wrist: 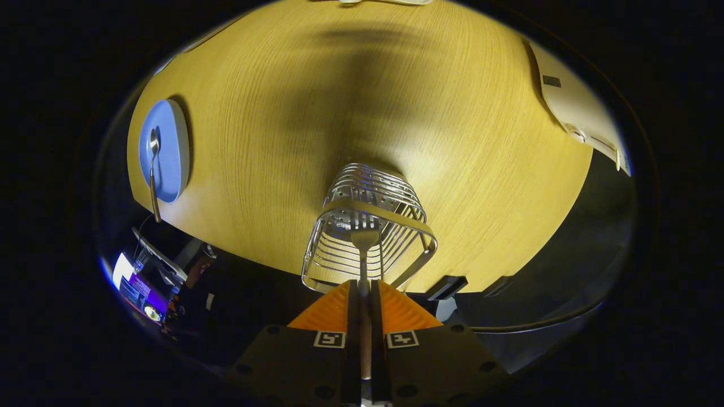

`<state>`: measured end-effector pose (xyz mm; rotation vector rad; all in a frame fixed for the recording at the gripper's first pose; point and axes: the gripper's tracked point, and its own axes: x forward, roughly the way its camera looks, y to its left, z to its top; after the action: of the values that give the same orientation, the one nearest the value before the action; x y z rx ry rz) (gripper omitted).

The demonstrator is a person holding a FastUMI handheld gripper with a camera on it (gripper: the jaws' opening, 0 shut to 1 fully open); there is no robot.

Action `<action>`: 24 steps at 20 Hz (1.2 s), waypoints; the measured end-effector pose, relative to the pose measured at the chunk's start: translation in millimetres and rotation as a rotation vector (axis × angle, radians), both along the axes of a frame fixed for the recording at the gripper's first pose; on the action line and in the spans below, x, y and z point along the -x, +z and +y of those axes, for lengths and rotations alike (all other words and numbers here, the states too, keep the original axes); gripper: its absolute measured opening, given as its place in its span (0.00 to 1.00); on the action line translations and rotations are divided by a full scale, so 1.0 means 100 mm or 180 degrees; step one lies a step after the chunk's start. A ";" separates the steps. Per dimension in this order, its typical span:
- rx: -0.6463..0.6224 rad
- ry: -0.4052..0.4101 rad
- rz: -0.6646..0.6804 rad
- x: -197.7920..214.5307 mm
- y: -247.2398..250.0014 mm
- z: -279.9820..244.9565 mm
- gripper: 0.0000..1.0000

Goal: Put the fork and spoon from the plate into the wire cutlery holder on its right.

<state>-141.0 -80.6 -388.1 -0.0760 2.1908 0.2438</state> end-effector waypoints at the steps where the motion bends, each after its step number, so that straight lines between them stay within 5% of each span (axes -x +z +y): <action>1: -0.0018 0.0001 -0.0022 -0.01 0.00 0.00 0.12; 6: -0.0246 -0.0100 -0.0503 -0.16 0.05 0.05 0.14; 14: -0.0837 -0.0668 -0.1827 -0.51 0.66 0.73 0.28; 21: -0.1599 -0.0870 -0.1951 -0.40 0.97 2.28 0.46; 24: -0.1699 -0.0879 -0.1812 -0.38 0.84 2.88 0.45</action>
<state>-102.5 207.4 -303.9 0.4054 1.4942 0.5641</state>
